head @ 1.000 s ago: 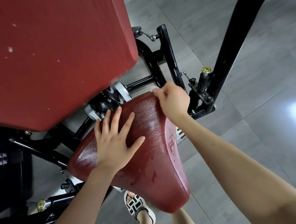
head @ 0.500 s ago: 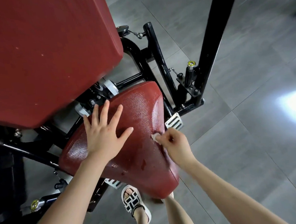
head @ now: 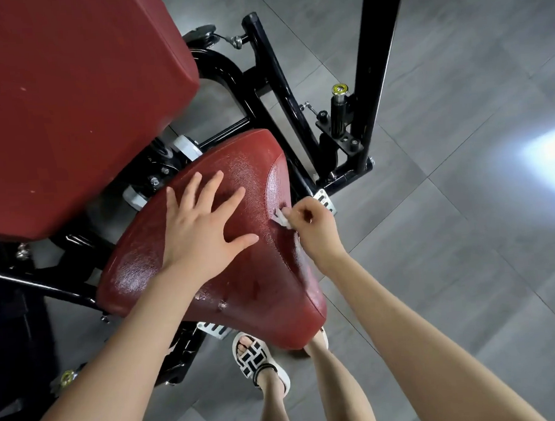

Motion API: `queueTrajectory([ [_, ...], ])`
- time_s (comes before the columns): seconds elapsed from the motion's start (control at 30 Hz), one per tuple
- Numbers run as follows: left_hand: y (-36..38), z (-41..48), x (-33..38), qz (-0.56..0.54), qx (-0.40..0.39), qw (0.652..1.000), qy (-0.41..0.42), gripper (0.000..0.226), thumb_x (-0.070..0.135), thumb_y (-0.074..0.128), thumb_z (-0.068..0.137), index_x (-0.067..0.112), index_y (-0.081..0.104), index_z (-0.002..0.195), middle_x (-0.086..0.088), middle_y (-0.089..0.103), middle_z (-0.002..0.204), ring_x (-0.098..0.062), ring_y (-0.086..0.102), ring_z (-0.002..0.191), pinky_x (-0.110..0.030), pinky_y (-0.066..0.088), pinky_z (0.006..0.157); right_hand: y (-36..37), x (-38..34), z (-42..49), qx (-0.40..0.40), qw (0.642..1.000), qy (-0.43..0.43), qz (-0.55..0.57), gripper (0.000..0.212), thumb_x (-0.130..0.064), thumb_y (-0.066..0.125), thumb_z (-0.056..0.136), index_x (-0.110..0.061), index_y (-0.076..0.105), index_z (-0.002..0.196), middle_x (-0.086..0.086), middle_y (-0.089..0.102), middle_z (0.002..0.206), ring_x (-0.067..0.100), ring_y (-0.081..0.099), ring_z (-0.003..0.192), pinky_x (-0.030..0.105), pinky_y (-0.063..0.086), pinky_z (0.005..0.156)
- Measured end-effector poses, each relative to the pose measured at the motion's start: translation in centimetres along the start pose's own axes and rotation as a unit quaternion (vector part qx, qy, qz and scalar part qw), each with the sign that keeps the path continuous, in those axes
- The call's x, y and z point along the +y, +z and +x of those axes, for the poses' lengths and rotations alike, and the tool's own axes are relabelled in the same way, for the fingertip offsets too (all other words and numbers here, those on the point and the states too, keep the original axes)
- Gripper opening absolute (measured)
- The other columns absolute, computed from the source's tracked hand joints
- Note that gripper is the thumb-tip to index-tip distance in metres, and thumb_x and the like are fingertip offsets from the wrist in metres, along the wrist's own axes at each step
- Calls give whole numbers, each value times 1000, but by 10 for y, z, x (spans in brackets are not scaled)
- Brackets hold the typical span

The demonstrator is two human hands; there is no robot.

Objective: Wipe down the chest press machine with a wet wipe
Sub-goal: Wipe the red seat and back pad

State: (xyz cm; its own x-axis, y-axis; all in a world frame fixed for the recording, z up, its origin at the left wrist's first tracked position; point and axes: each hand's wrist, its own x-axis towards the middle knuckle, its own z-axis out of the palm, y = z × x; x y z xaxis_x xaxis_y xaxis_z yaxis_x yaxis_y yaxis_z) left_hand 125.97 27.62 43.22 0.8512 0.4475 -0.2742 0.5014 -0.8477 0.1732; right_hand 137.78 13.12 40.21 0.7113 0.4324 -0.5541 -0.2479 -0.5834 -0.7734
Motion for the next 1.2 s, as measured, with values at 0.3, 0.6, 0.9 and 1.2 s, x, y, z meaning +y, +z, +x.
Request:
queueTrajectory([
  [0.3, 6, -3, -2, 25, -18, 999, 17, 78, 71, 32, 76, 26, 43, 139, -11, 28, 152, -40, 18, 139, -71, 18, 103, 0, 10, -53, 44, 993, -69, -83, 10, -27, 75, 79, -28, 69, 87, -12, 59, 86, 2, 54, 76, 11, 40, 68],
  [0.6, 6, -2, -2, 24, -13, 999, 22, 75, 69, 33, 77, 25, 45, 137, -12, 32, 150, -38, 18, 138, -71, 20, 102, 3, -11, -6, 22, 1000, 9, -19, 18, -18, 75, 79, -26, 67, 65, -3, 61, 78, 3, 53, 71, 23, 44, 73],
  [0.9, 6, 0, -4, 22, -21, 999, 14, 75, 72, 33, 75, 30, 45, 137, -10, 32, 149, -37, 18, 138, -70, 19, 103, 14, -49, 71, 56, 997, 0, 52, 23, -27, 71, 84, -26, 62, 63, -7, 55, 60, 6, 48, 57, 26, 41, 61],
  [1.2, -5, 0, 0, 22, -61, 998, -6, 76, 70, 39, 77, 35, 31, 144, -5, 15, 157, -33, 4, 143, -64, 5, 110, -6, -17, 14, -39, 999, 1, -21, 22, -22, 75, 81, -31, 63, 63, -10, 61, 69, 6, 55, 68, 30, 50, 75],
])
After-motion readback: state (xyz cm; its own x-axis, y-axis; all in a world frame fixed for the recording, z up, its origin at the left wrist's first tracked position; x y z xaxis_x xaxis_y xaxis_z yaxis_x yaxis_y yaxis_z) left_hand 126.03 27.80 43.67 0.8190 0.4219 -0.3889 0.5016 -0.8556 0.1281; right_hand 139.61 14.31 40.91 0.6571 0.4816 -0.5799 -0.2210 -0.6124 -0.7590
